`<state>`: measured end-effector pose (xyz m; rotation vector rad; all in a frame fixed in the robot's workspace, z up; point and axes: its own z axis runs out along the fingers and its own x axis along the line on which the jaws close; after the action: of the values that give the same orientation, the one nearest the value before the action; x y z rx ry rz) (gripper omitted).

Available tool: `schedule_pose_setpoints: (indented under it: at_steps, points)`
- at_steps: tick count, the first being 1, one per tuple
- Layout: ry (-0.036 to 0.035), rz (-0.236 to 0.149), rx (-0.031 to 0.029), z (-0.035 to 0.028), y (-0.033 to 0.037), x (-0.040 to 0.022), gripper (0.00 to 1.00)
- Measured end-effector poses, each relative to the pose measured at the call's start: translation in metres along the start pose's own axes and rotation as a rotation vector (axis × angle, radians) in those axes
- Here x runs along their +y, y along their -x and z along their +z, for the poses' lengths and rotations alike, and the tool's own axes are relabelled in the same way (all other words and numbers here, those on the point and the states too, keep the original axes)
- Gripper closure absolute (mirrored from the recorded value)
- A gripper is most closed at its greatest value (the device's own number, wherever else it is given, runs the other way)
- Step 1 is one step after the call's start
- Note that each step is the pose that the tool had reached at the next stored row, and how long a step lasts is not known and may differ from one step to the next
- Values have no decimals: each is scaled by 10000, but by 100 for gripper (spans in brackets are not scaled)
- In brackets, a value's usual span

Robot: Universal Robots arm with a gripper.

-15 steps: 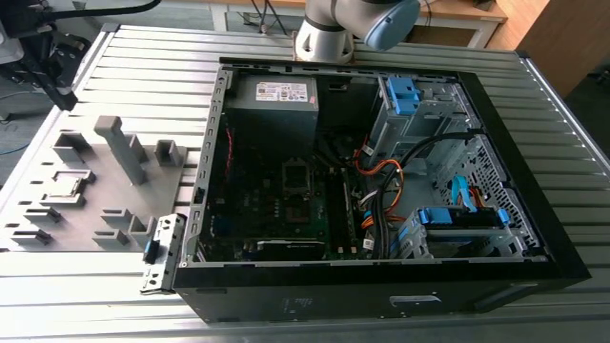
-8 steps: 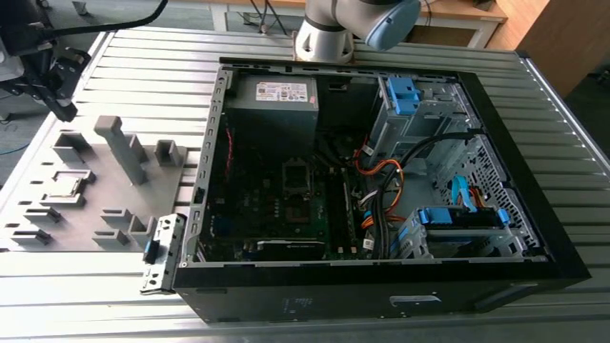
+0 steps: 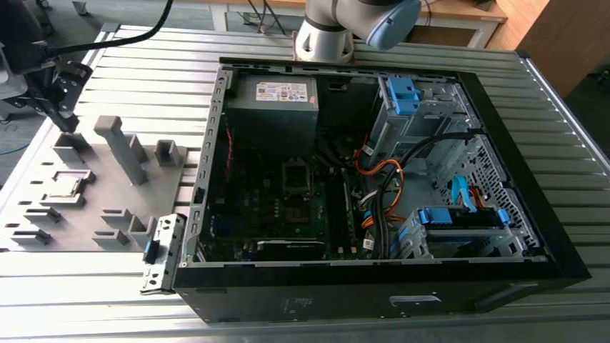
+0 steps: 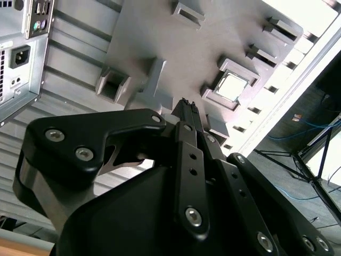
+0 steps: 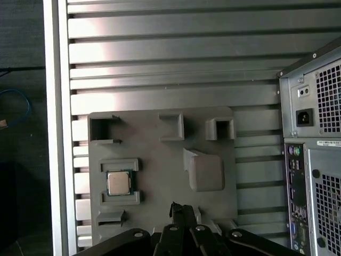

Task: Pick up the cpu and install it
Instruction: 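Reach for the cpu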

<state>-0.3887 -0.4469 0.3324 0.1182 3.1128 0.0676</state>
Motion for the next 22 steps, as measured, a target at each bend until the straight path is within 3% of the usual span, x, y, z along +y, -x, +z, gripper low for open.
schedule_pose_setpoints:
  at_steps: [13,22]
  points:
    - [-1,-1,12,162,-47,-31,89]
    - [-1,-1,12,192,-79,-36,89]
